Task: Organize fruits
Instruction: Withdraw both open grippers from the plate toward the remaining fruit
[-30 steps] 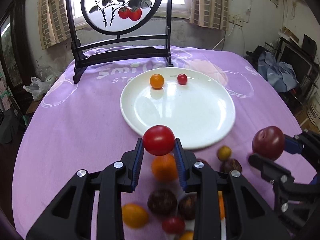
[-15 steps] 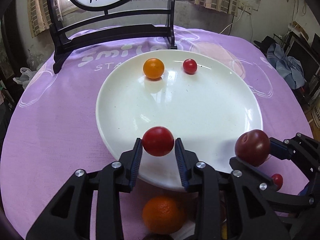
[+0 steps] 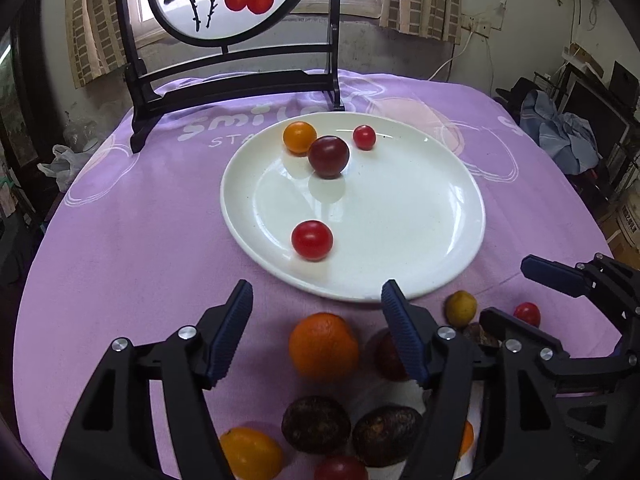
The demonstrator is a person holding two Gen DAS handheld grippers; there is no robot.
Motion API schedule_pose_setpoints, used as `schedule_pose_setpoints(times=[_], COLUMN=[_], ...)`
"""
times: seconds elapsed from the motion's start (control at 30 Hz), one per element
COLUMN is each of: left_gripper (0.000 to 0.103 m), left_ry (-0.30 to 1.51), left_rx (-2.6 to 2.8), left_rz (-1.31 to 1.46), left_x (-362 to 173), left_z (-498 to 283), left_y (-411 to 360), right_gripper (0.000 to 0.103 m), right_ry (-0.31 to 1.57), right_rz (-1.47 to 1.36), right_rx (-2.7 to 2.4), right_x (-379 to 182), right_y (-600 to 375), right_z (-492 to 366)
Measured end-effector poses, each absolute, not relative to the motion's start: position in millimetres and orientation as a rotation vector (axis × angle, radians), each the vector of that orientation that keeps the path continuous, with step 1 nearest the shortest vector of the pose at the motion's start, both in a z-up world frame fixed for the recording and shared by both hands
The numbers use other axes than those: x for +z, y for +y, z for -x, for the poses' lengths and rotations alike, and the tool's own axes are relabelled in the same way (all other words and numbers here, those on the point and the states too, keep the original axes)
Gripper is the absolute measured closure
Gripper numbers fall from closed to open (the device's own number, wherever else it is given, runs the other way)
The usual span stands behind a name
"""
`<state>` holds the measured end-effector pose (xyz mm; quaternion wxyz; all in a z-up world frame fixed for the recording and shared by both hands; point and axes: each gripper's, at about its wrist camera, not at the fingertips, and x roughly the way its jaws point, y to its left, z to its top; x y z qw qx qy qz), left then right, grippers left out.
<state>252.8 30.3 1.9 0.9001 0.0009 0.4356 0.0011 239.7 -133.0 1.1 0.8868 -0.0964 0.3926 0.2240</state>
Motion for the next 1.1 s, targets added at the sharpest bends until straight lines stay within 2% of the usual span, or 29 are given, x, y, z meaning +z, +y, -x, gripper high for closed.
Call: schedule_pose_setpoints(times=[0.3, 0.47, 0.67, 1.1], left_gripper=[0.024, 0.023, 0.018, 0.016], left_ry=[0.842, 0.834, 0.845, 0.9], left_rx=[-0.001, 0.008, 0.005, -0.001], left_rz=[0.029, 0.038, 0.044, 0.078], left_x=[16, 7, -6, -34], left_z=[-175, -135, -96, -74], left_y=[29, 25, 19, 22], right_gripper=[0.036, 0.03, 0.029, 0.024], right_ry=[0.792, 0.785, 0.809, 0.887], right_rz=[0.182, 0.159, 0.137, 0.142], right_rx=[0.476, 0.476, 0.476, 0.442], right_x=[3, -1, -10, -36], right_y=[-160, -172, -181, -179], right_z=[-174, -143, -118, -100])
